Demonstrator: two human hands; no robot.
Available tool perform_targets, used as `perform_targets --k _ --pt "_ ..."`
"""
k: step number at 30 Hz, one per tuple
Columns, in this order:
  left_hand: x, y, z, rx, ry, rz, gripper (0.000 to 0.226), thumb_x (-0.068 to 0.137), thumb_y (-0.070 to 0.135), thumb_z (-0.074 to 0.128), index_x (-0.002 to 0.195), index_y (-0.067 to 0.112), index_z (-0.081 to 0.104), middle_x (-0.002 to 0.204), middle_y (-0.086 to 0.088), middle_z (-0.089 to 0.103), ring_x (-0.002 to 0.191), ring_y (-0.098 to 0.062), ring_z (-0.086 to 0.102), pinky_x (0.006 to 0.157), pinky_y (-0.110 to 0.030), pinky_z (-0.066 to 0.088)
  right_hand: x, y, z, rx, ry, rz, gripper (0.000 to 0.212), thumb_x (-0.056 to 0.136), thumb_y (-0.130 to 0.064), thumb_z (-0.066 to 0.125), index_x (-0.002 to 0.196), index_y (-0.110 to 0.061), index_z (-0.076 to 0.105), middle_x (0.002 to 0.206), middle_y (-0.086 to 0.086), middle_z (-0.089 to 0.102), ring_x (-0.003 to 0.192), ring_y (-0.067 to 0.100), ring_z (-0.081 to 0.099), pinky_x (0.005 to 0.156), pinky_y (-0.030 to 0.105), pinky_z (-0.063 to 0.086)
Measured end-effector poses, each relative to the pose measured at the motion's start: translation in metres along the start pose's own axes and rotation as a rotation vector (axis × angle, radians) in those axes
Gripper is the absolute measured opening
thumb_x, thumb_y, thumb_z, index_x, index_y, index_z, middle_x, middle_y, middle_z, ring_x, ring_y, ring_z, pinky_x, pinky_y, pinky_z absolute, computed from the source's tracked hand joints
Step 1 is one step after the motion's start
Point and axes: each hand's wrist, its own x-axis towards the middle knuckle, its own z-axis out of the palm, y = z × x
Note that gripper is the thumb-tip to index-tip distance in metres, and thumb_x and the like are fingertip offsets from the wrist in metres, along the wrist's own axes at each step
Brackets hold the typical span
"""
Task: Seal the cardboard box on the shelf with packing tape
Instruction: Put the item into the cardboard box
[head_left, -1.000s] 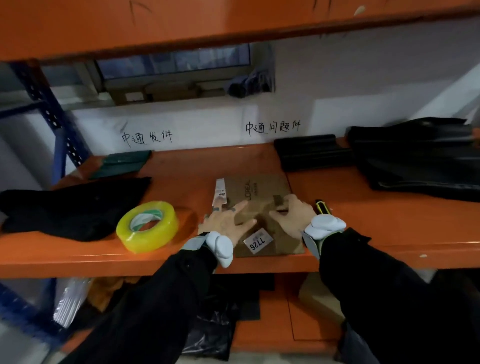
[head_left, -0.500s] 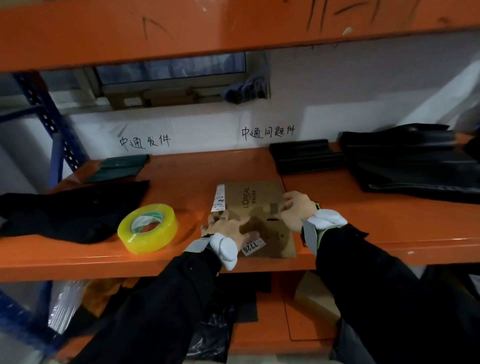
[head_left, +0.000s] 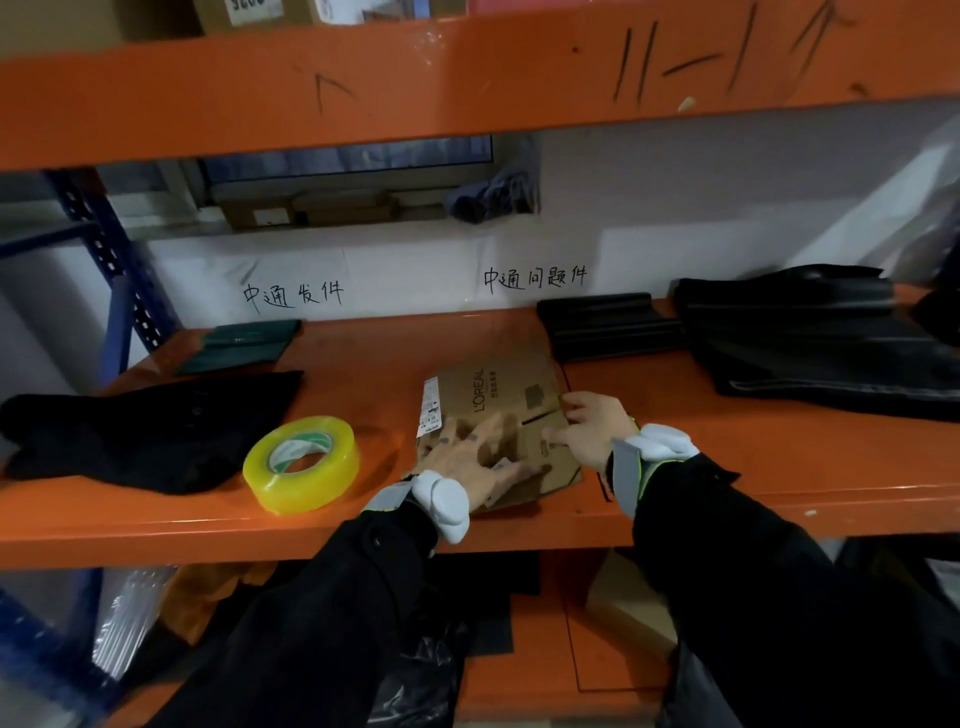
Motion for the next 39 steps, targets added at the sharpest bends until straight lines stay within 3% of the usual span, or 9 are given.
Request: perform_targets --k 7,12,15,18,21,24,30,36,39 --pt "-0.007 0.021 -0.028 -0.306 0.152 0.063 0.073 0.082 0.088 0.022 0.147 0.063 0.002 0.154 -0.008 0.042 0.143 -0.035 0.035 0.109 -0.041 0.035 -0.018 -0.032 0.001 0.046 0.078 -0.236 0.063 0.080 -0.018 0.071 0.138 -0.035 0.054 0.127 -0.003 0.061 0.116 0.019 0.059 0.094 0.032 0.053" --pt "-0.017 0.031 -0.041 -0.426 0.231 0.221 0.049 0.102 0.060 0.020 0.151 0.055 0.019 0.157 0.010 0.036 0.147 -0.020 0.029 0.111 -0.020 0.017 -0.023 -0.049 0.001 0.091 0.012 -0.319 0.052 0.088 -0.025 0.065 0.138 -0.035 0.055 0.131 -0.004 0.058 0.121 0.018 0.055 0.098 0.031 0.048" --pt "-0.024 0.027 -0.050 -0.485 0.261 0.250 0.046 0.102 0.059 0.016 0.148 0.056 0.024 0.157 0.017 0.033 0.148 -0.016 0.026 0.121 -0.031 0.018 -0.026 -0.057 0.001 0.173 -0.036 -0.349 0.036 0.099 -0.035 0.053 0.135 -0.031 0.058 0.137 -0.005 0.057 0.129 0.017 0.050 0.097 0.023 0.042" --pt "-0.026 0.020 -0.059 -0.538 0.262 0.273 0.044 0.103 0.059 0.015 0.146 0.060 0.026 0.156 0.022 0.031 0.148 -0.011 0.025 0.118 -0.026 0.019 -0.027 -0.062 -0.001 0.138 -0.069 -0.365 0.035 0.104 -0.025 0.043 0.137 -0.029 0.056 0.138 -0.004 0.055 0.131 0.022 0.050 0.082 0.012 0.044" --pt "-0.023 0.013 -0.071 -0.536 0.258 0.264 0.046 0.103 0.057 0.013 0.146 0.057 0.029 0.157 0.020 0.032 0.148 -0.013 0.026 0.117 -0.027 0.023 -0.027 -0.068 0.002 0.032 -0.087 -0.407 0.040 0.105 -0.015 0.039 0.139 -0.029 0.054 0.134 0.009 0.060 0.123 0.035 0.055 0.074 0.014 0.049" --pt "-0.020 0.007 -0.080 -0.516 0.255 0.248 0.047 0.104 0.056 0.013 0.146 0.055 0.034 0.156 0.016 0.037 0.147 -0.015 0.029 0.107 -0.019 0.022 -0.028 -0.077 0.006 -0.074 -0.075 -0.463 0.043 0.103 -0.011 0.040 0.138 -0.032 0.055 0.134 -0.001 0.059 0.118 0.023 0.059 0.081 0.014 0.049" --pt "-0.026 0.004 -0.106 -0.504 0.364 0.183 0.053 0.105 0.054 0.020 0.147 0.034 0.043 0.151 -0.001 0.048 0.139 -0.027 0.042 0.097 -0.016 0.022 -0.028 -0.088 0.009 -0.224 0.004 -0.457 0.037 0.100 -0.024 0.045 0.128 -0.044 0.059 0.103 -0.006 0.067 0.085 0.024 0.069 0.079 0.042 0.060" --pt "-0.026 -0.018 -0.126 -0.364 0.461 0.181 0.048 0.106 0.048 0.022 0.138 0.023 0.047 0.135 -0.014 0.059 0.124 -0.042 0.051 0.097 -0.036 0.034 -0.038 -0.103 0.007 -0.424 0.095 -0.486 0.034 0.096 -0.043 0.053 0.125 -0.028 0.058 0.112 -0.005 0.063 0.108 0.021 0.059 0.081 0.022 0.042" --pt "-0.032 -0.027 -0.131 -0.309 0.460 0.181 0.052 0.107 0.041 0.022 0.140 0.011 0.049 0.136 -0.015 0.057 0.125 -0.036 0.051 0.096 -0.037 0.036 -0.037 -0.108 0.010 -0.392 0.090 -0.449 0.028 0.093 -0.033 0.056 0.120 -0.031 0.059 0.113 -0.005 0.066 0.088 0.022 0.066 0.071 0.022 0.049"
